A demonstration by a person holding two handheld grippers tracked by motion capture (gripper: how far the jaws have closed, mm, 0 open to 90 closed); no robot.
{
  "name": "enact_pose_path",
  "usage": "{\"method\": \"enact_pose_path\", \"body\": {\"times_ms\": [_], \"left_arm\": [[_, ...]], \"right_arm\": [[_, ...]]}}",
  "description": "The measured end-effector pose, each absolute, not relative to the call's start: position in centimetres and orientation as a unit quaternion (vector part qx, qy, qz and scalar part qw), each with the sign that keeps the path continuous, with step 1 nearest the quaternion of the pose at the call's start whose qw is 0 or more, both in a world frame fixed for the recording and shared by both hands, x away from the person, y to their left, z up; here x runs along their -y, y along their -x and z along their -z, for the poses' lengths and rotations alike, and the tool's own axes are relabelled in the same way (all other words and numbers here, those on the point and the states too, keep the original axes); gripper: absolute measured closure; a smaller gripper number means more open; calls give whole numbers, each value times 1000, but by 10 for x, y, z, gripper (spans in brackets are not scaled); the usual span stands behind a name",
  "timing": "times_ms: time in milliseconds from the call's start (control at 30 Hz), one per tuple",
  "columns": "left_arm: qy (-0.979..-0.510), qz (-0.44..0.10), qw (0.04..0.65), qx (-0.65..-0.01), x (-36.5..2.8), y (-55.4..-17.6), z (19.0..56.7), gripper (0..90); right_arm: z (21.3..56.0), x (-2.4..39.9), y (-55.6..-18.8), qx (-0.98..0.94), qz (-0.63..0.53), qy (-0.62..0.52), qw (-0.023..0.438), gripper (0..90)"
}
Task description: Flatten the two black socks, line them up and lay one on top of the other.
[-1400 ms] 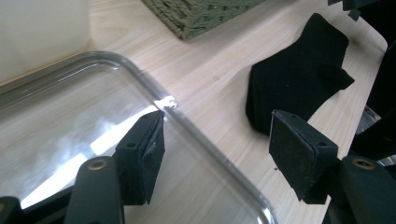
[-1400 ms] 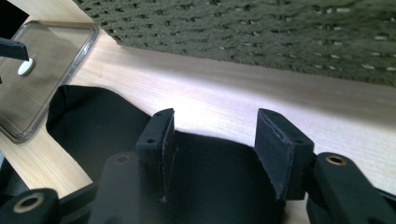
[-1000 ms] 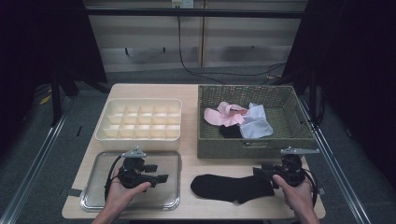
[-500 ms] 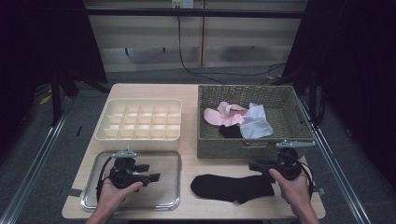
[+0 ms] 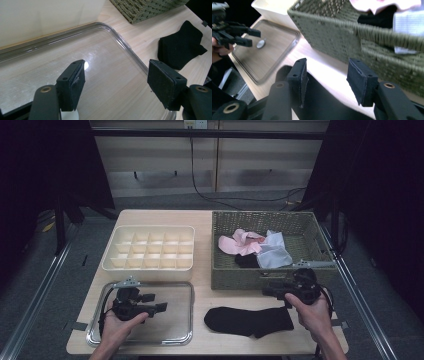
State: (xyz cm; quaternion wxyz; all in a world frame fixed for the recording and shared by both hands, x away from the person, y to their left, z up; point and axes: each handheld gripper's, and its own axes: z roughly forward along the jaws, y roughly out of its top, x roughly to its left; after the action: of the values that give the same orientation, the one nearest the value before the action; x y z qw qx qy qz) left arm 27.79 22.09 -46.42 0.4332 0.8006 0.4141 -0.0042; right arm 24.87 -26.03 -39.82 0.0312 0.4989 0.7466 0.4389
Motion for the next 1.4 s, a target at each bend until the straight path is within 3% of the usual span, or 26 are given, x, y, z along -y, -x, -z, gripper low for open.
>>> {"method": "enact_pose_path", "body": {"times_ms": [400, 600, 733, 1000, 1233, 1400], "left_arm": [[-801, 4, 433, -414, -222, -277, 464, 304], [-799, 5, 434, -417, -224, -278, 466, 303], [-798, 7, 434, -419, -223, -278, 466, 301], [-805, 10, 427, -413, -219, -277, 468, 309], [-802, 10, 430, -414, -221, -278, 468, 301], [-804, 12, 427, -413, -221, -279, 469, 300]], "right_arm": [[372, 261, -296, -738, -440, -510, 50, 550], [376, 257, -329, -749, -414, -515, 54, 602], [379, 254, -349, -748, -398, -528, 58, 577], [394, 249, -385, -760, -357, -541, 46, 612], [404, 248, -417, -761, -319, -563, 40, 539], [410, 244, -435, -764, -283, -578, 37, 431]]}}
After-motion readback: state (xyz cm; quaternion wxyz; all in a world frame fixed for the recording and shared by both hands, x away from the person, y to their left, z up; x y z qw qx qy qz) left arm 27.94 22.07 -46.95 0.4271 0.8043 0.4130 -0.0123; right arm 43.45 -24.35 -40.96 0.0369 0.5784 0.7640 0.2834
